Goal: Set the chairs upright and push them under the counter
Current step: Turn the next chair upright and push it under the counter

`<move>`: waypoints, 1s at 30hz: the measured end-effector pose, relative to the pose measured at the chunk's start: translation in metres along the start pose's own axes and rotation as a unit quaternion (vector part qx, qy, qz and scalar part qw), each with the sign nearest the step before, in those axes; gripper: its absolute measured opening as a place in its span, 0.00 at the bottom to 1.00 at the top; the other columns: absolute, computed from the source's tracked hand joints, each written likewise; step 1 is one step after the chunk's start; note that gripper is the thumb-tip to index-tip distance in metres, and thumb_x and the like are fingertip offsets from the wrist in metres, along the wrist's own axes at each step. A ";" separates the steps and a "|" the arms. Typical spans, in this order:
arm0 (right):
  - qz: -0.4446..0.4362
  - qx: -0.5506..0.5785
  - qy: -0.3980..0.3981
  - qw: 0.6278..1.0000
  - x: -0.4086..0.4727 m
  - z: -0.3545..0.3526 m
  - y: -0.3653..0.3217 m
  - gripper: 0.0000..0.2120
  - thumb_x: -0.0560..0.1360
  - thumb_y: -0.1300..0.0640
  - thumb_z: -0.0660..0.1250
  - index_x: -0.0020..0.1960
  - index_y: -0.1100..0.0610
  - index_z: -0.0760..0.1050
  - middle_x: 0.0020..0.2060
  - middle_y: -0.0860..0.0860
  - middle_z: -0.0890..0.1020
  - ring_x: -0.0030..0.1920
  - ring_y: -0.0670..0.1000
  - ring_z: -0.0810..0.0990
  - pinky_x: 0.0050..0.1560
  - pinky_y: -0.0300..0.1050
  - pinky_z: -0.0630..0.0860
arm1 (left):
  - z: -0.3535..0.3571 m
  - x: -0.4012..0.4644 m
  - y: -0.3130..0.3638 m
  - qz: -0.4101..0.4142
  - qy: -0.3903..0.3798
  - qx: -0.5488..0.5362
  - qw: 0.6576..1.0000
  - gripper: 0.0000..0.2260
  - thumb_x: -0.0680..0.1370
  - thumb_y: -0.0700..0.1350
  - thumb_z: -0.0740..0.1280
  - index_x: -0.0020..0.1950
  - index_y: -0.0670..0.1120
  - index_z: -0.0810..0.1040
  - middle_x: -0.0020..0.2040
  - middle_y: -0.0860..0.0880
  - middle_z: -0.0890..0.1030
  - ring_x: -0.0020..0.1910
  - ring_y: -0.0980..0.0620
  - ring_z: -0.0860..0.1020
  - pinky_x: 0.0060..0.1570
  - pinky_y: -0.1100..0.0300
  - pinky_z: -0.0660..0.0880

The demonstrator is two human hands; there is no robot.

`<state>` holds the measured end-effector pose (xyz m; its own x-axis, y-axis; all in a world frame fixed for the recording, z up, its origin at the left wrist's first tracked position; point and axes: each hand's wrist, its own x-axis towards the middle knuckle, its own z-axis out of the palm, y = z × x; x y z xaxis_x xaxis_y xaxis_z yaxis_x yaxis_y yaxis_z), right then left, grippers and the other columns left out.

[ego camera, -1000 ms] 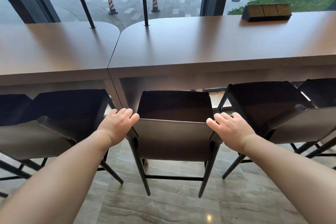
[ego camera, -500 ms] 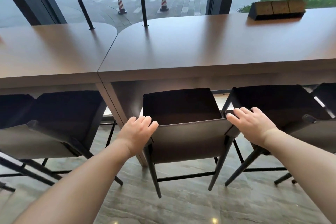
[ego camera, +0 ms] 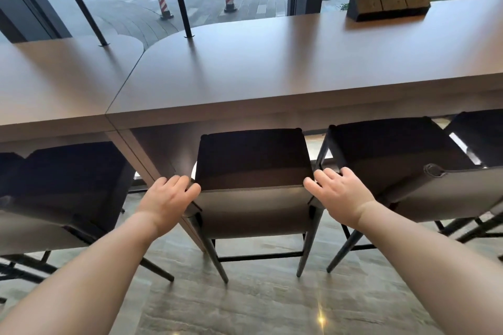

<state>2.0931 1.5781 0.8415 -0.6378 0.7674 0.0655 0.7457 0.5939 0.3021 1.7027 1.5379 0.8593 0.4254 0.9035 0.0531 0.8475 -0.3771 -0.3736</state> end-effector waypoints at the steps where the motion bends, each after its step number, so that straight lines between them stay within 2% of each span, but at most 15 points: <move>1: 0.004 0.001 0.002 1.000 0.002 0.000 -0.002 0.29 0.61 0.69 0.70 0.60 0.57 0.70 0.44 0.55 0.77 0.41 0.56 0.75 0.35 0.50 0.72 | 0.001 -0.001 -0.001 0.001 -0.001 0.000 1.000 0.22 0.57 0.26 0.71 0.48 0.41 0.79 0.37 0.42 0.77 0.33 0.42 0.76 0.29 0.51 0.74; 5: 0.018 0.002 -0.010 1.000 0.004 0.001 -0.007 0.28 0.63 0.69 0.69 0.61 0.56 0.69 0.45 0.54 0.76 0.42 0.56 0.74 0.38 0.52 0.73 | 0.003 -0.006 0.001 -0.014 -0.018 -0.004 1.000 0.22 0.60 0.30 0.70 0.53 0.41 0.79 0.41 0.43 0.78 0.37 0.42 0.76 0.34 0.50 0.73; 8: 0.043 -0.014 -0.016 0.999 -0.001 0.005 -0.012 0.31 0.66 0.65 0.67 0.68 0.56 0.66 0.54 0.55 0.76 0.52 0.58 0.75 0.56 0.60 0.72 | 0.015 -0.006 0.008 -0.026 -0.024 -0.011 0.999 0.28 0.69 0.43 0.72 0.69 0.43 0.72 0.60 0.42 0.79 0.56 0.41 0.77 0.56 0.46 0.73; 10: 0.059 -0.017 -0.025 0.998 -0.003 0.008 -0.018 0.36 0.68 0.59 0.70 0.74 0.55 0.63 0.67 0.59 0.72 0.67 0.63 0.70 0.67 0.69 0.61 | 0.021 -0.008 0.019 -0.026 -0.025 -0.039 0.999 0.36 0.71 0.55 0.71 0.76 0.44 0.65 0.73 0.40 0.70 0.71 0.39 0.69 0.68 0.40 0.65; 12: 0.060 -0.003 -0.023 0.998 -0.004 0.007 -0.027 0.39 0.72 0.50 0.68 0.78 0.52 0.54 0.76 0.58 0.61 0.76 0.63 0.56 0.70 0.71 0.47 | 0.025 -0.007 0.031 -0.022 -0.011 -0.058 0.998 0.40 0.72 0.61 0.67 0.79 0.47 0.56 0.78 0.40 0.61 0.77 0.39 0.58 0.71 0.37 0.57; 14: 0.063 0.017 -0.006 0.998 -0.004 0.006 -0.034 0.40 0.74 0.45 0.64 0.78 0.51 0.48 0.78 0.56 0.54 0.77 0.61 0.50 0.70 0.69 0.39 | 0.028 -0.007 0.040 -0.040 0.001 -0.081 0.996 0.44 0.73 0.64 0.65 0.80 0.51 0.46 0.80 0.41 0.53 0.79 0.40 0.50 0.74 0.39 0.51; 17: 0.088 0.041 -0.015 0.995 -0.003 0.002 -0.046 0.42 0.73 0.41 0.62 0.78 0.51 0.43 0.78 0.55 0.51 0.78 0.59 0.47 0.69 0.70 0.37 | 0.027 -0.009 0.047 -0.083 -0.019 -0.111 0.990 0.48 0.73 0.66 0.62 0.76 0.55 0.29 0.79 0.45 0.36 0.78 0.42 0.35 0.74 0.42 0.40; 19: 0.110 0.046 -0.040 0.992 -0.001 0.003 -0.051 0.45 0.73 0.37 0.58 0.76 0.49 0.33 0.78 0.54 0.42 0.77 0.58 0.38 0.68 0.70 0.32 | 0.025 -0.008 0.055 -0.117 -0.047 -0.131 0.983 0.50 0.73 0.67 0.62 0.74 0.56 0.24 0.75 0.46 0.24 0.75 0.43 0.27 0.72 0.42 0.33; 21: 0.127 0.053 -0.060 0.989 0.001 0.003 -0.053 0.46 0.73 0.34 0.54 0.73 0.47 0.24 0.76 0.52 0.33 0.74 0.57 0.28 0.65 0.69 0.26 | 0.022 -0.006 0.060 -0.143 -0.073 -0.158 0.974 0.52 0.73 0.66 0.64 0.71 0.58 0.20 0.70 0.49 0.17 0.71 0.45 0.22 0.69 0.42 0.29; 23: 0.133 0.063 -0.076 0.986 0.003 0.002 -0.053 0.46 0.73 0.32 0.52 0.71 0.46 0.20 0.75 0.51 0.30 0.72 0.56 0.24 0.63 0.69 0.23 | 0.017 -0.004 0.060 -0.153 -0.100 -0.176 0.967 0.53 0.73 0.64 0.66 0.67 0.60 0.17 0.67 0.51 0.15 0.69 0.46 0.18 0.67 0.42 0.27; 26: 0.132 0.081 -0.102 0.983 0.002 -0.004 -0.053 0.46 0.72 0.30 0.52 0.68 0.44 0.18 0.75 0.50 0.29 0.72 0.56 0.24 0.62 0.68 0.21 | 0.004 -0.006 0.056 -0.137 -0.145 -0.188 0.962 0.52 0.74 0.62 0.65 0.65 0.63 0.17 0.68 0.51 0.17 0.70 0.46 0.20 0.69 0.42 0.30; 30: 0.138 0.136 -0.075 0.978 0.000 -0.026 -0.063 0.43 0.74 0.31 0.51 0.69 0.41 0.20 0.75 0.48 0.31 0.74 0.54 0.28 0.68 0.67 0.30 | -0.022 -0.018 0.061 -0.134 -0.097 -0.215 0.962 0.46 0.76 0.63 0.61 0.67 0.66 0.19 0.75 0.52 0.25 0.75 0.48 0.28 0.72 0.45 0.36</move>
<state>2.0414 1.5340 0.8475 -0.3849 0.9222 -0.0376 0.9221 0.3860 0.0267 1.7532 1.4941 0.8558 0.1419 0.9853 -0.0954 0.9892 -0.1376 0.0503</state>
